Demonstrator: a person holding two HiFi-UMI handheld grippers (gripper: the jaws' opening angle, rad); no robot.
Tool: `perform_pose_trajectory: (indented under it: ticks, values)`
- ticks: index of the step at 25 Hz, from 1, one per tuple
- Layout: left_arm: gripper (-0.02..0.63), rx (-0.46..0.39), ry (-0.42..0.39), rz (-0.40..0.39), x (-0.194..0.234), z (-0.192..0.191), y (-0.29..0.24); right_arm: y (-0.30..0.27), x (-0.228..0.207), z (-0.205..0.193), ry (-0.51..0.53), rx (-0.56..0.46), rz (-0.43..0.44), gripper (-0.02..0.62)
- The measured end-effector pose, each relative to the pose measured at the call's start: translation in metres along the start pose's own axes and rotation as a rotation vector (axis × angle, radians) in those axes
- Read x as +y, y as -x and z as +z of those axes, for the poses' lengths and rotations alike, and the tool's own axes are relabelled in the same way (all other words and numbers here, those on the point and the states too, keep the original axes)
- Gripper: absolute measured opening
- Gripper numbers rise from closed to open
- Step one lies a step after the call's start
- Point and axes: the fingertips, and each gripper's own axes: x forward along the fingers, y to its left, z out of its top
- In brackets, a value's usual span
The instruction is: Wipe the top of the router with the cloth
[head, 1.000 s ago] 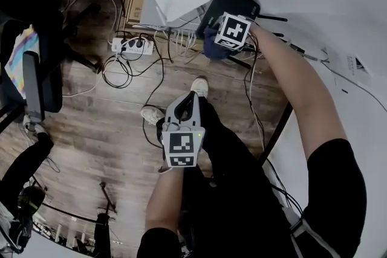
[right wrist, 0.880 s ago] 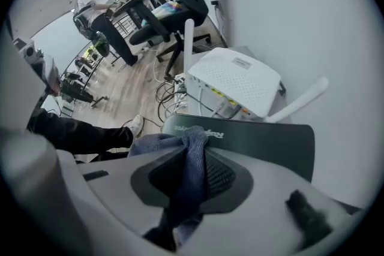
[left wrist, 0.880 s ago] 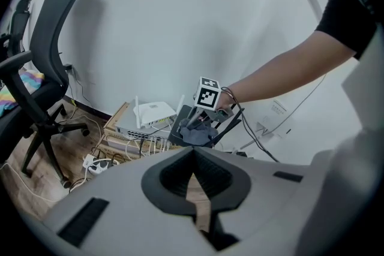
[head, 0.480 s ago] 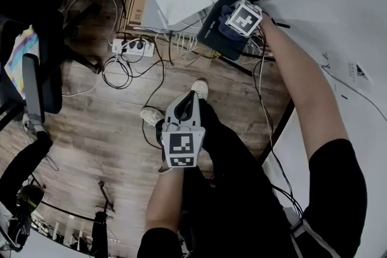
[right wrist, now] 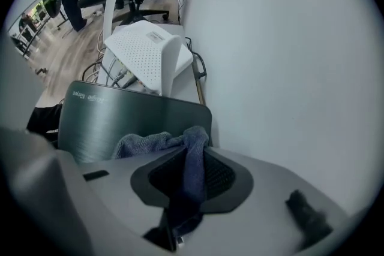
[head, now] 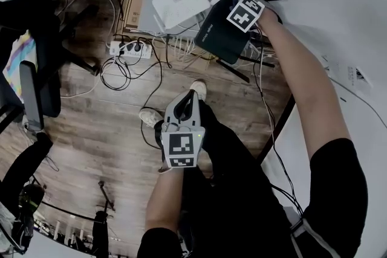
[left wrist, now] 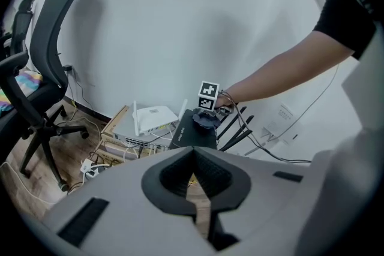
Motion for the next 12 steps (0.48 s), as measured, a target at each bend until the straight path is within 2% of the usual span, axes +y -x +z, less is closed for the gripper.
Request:
perform_pose_trajectory:
  ticks: [6,12]
  values:
    - [0.011,0.009,-0.017,-0.014,-0.003,0.002,-0.003,-0.003,-0.001,-0.018,0.064,0.09,-0.019,0.078]
    - [0.011,0.019,-0.038,-0.015,-0.002,-0.001,-0.004,-0.004,0.003,-0.042,0.025,0.218,0.038,0.078]
